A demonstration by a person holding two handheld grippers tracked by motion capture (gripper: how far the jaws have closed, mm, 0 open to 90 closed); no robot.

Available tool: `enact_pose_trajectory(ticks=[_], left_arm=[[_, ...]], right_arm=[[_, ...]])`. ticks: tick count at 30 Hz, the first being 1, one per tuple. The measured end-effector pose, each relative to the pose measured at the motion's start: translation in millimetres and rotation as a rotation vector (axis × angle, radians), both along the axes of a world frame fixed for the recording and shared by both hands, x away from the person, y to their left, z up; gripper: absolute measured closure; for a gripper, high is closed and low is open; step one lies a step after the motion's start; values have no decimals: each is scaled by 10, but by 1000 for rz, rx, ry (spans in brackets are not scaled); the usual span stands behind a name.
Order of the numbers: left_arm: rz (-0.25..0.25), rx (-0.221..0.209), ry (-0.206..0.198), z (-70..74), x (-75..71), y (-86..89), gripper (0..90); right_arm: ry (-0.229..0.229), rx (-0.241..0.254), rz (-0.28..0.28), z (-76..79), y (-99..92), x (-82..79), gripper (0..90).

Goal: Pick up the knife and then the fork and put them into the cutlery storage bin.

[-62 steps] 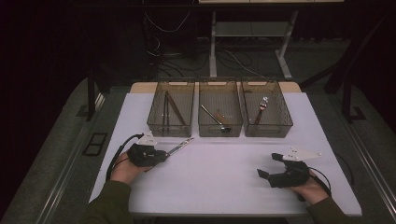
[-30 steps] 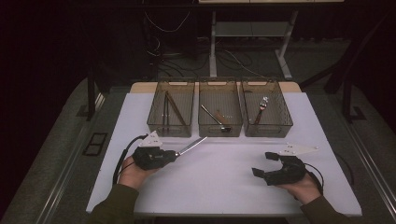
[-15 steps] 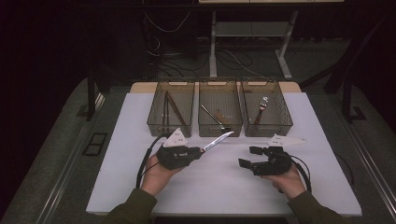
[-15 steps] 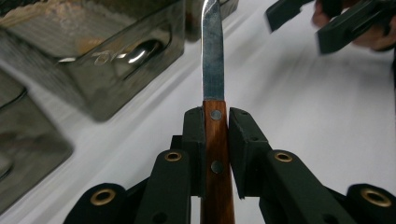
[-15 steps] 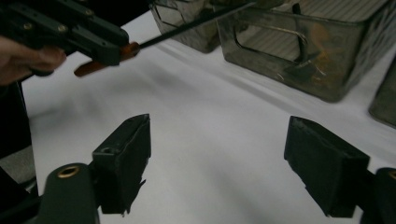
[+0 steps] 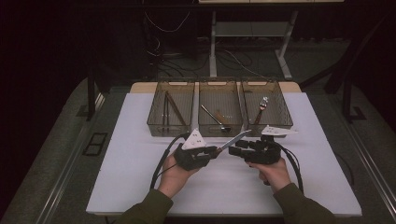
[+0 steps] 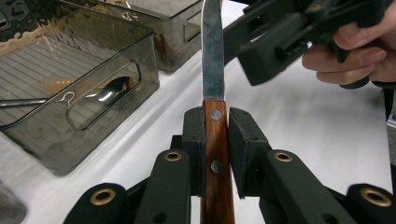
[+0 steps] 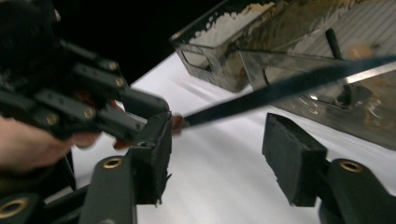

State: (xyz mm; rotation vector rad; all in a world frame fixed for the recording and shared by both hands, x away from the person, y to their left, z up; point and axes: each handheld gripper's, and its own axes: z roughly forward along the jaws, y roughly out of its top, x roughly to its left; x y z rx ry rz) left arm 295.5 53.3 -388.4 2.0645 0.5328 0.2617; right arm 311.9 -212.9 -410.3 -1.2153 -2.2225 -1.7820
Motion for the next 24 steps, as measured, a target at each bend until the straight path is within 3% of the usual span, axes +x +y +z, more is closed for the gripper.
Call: enact_pose_trajectory(ticks=[5,14,19,24], left_arm=[[6,1,-10,-16,-17,-25,765],[14,14,-20,-52,-13,-57,765],[16,20,-26,-66,-8,-64,766],[12,-24,-21,-87,-9,-69,756]], right_arm=[[21,47,-2,-7,39,35,564],[17,106,-8,5,63,80,779],[8,140,7,40,109,81,838],[-8,144,21,111,146,42,893]])
